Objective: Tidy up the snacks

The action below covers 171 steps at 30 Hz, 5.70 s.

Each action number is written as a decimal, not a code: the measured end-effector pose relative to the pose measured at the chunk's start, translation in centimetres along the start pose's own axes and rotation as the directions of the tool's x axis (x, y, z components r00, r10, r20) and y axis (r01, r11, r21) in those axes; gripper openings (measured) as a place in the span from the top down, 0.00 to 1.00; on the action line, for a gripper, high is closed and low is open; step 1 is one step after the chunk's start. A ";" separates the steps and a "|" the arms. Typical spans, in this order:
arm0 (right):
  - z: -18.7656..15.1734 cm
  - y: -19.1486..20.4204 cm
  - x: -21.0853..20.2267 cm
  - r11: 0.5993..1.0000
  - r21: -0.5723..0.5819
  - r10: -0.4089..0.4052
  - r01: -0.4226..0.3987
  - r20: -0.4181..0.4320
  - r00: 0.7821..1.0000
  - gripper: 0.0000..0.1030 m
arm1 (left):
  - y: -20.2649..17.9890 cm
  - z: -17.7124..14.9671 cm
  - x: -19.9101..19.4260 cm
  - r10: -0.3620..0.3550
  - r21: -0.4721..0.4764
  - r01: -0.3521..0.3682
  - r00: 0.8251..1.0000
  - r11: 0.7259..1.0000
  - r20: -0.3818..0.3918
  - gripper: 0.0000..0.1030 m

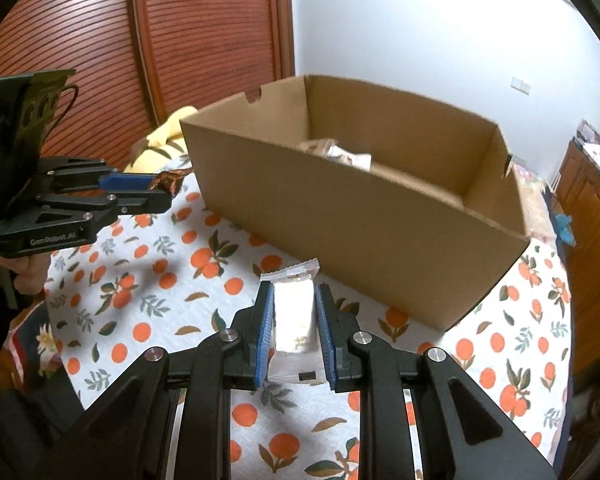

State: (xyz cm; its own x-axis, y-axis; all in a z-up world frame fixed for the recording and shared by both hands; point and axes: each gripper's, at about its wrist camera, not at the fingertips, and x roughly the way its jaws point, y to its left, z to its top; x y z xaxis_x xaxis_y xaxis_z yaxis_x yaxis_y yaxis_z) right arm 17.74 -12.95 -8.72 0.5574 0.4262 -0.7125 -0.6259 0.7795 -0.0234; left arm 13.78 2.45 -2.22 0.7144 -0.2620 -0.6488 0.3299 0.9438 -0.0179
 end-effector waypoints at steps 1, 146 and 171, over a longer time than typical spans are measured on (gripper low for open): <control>0.2 0.0 -0.3 1.000 -0.002 -0.004 0.004 0.008 1.000 0.81 | -0.1 0.3 -0.2 0.000 0.003 0.000 1.000 1.000 0.008 0.80; 0.0 1.0 -9.2 0.897 0.304 -0.405 0.320 0.279 0.871 0.08 | -4.1 -1.0 -6.3 0.197 -0.112 -0.179 0.963 0.977 0.184 0.02; -2.4 1.6 -8.9 0.886 0.312 -0.426 0.342 0.262 0.866 0.08 | -4.2 -2.6 -6.1 0.219 -0.136 -0.196 0.959 0.971 0.182 0.02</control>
State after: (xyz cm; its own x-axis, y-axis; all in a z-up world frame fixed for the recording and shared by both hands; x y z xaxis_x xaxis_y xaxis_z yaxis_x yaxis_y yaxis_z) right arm 10.44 -16.62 -4.13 0.8922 0.1567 -0.4236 -0.1938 0.9800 -0.0458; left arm 6.42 0.62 -0.16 0.8693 -0.0813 -0.4875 0.0964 0.9953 0.0059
